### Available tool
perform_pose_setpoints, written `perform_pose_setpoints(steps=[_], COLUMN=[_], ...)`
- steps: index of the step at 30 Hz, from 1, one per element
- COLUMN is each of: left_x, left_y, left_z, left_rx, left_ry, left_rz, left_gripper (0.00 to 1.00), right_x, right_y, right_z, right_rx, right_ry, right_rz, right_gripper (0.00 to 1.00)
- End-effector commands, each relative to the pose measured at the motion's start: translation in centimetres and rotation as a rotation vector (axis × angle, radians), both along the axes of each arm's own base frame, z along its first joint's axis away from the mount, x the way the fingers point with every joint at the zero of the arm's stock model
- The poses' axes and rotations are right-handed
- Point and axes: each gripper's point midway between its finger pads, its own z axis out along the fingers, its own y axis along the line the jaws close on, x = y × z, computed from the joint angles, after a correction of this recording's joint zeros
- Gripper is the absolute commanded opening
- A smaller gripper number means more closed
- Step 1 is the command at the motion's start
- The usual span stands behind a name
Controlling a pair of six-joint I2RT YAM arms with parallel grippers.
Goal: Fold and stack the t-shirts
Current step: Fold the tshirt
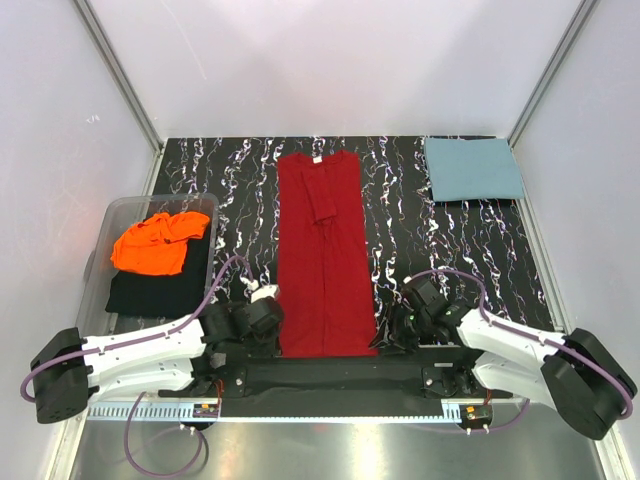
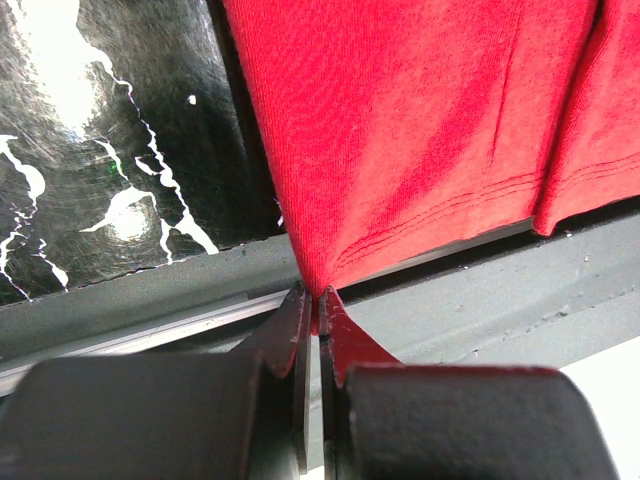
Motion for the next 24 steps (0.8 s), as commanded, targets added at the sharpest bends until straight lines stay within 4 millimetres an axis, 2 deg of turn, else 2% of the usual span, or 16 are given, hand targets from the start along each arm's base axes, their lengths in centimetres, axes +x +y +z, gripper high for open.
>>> perform_pose_setpoints(steps=[1, 4, 9, 13, 15, 16, 18, 24], left_x=[0.5, 0.5, 0.4, 0.3, 0.3, 0.3, 0.3, 0.4], left_y=[-0.5, -0.6, -0.6, -1.0, -1.1, -1.2, -1.2, -1.5], left_z=[0.8, 1.0, 1.0, 1.4, 1.6, 1.6, 1.7, 2.0], left_rx=[-0.026, -0.031, -0.045, -0.067, -0.083, -0.087, -0.095, -0.102], left_ry=[-0.024, -0.024, -0.019, -0.014, -0.014, -0.011, -0.01, -0.008], left_rz=[-0.005, -0.002, 0.011, 0.017, 0.024, 0.028, 0.031, 0.039], left_gripper=[0.0, 0.0, 0.0, 0.0, 0.0, 0.0, 0.0, 0.0], right_x=[0.3, 0.3, 0.1, 0.4, 0.5, 0.5, 0.6, 0.9], right_y=[1.0, 1.1, 1.4, 1.4, 1.6, 1.7, 1.7, 1.7], right_z=[0.1, 0.0, 1.0, 1.9, 2.5, 2.7, 3.0, 3.7], right_rx=[0.044, 0.048, 0.09, 0.113, 0.124, 0.129, 0.134, 0.142], right_ry=[-0.02, -0.013, -0.022, -0.038, -0.044, -0.047, -0.053, -0.076], right_rz=[0.014, 0.016, -0.002, -0.024, -0.029, -0.028, -0.029, -0.041], right_gripper=[0.48, 0.46, 0.3, 0.23, 0.17, 0.09, 0.01, 0.0])
